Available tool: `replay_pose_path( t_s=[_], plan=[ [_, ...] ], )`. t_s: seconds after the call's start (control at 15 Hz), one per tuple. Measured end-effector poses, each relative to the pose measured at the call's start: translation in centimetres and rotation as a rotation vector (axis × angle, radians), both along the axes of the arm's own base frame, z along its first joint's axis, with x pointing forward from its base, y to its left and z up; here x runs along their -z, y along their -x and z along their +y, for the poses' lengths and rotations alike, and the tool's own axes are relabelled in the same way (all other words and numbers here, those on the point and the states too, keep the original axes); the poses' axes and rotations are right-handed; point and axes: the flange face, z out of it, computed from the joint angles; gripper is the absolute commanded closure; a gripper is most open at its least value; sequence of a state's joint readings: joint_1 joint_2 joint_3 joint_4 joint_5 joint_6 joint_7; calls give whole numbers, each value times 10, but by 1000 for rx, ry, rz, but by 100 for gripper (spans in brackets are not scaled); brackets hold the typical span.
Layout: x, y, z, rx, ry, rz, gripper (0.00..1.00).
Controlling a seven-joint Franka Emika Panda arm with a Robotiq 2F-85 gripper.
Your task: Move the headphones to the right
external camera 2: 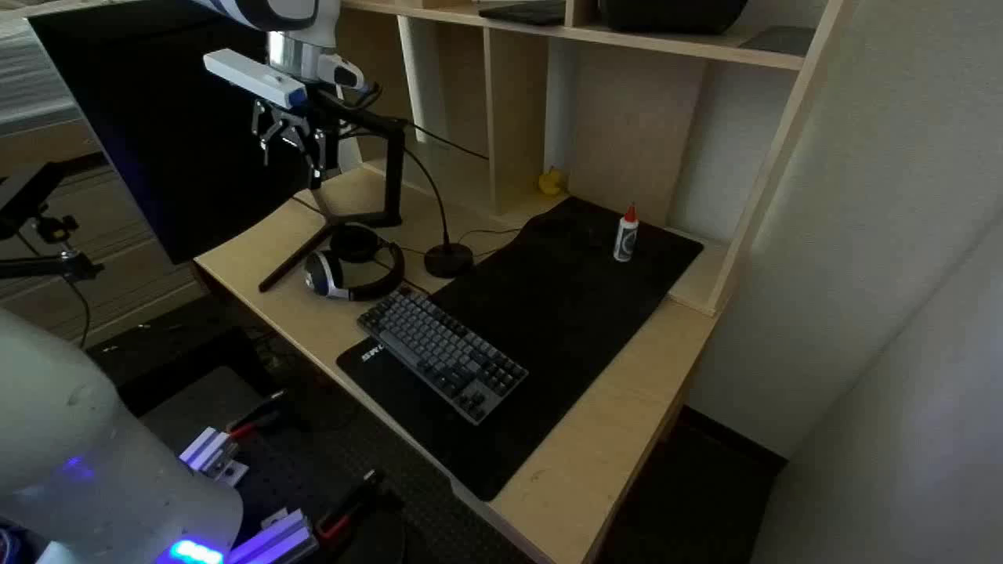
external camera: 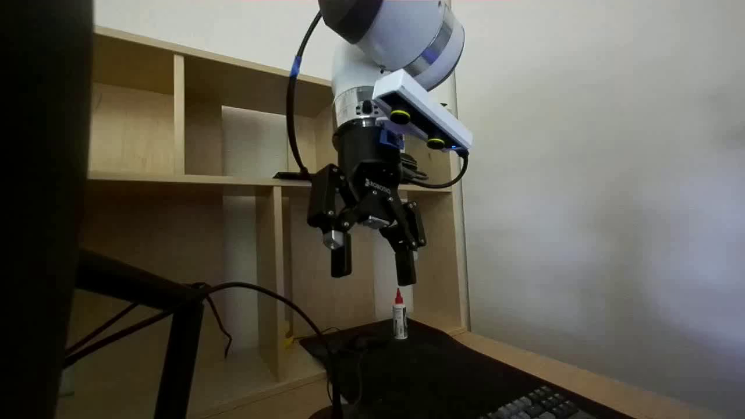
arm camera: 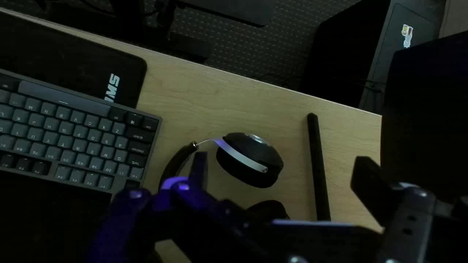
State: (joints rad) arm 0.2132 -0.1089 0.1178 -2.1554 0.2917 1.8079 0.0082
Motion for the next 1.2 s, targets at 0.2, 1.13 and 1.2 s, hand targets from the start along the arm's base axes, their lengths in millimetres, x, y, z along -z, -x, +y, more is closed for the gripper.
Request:
replay_pose_path(
  t_s=[0.2, 1.13, 1.2],
  plan=[
    [0, 0, -1, 7, 8, -2, 0],
    [-7, -12, -1, 279, 98, -73, 0],
    [-7, -12, -2, 295, 112, -71, 0]
  ],
)
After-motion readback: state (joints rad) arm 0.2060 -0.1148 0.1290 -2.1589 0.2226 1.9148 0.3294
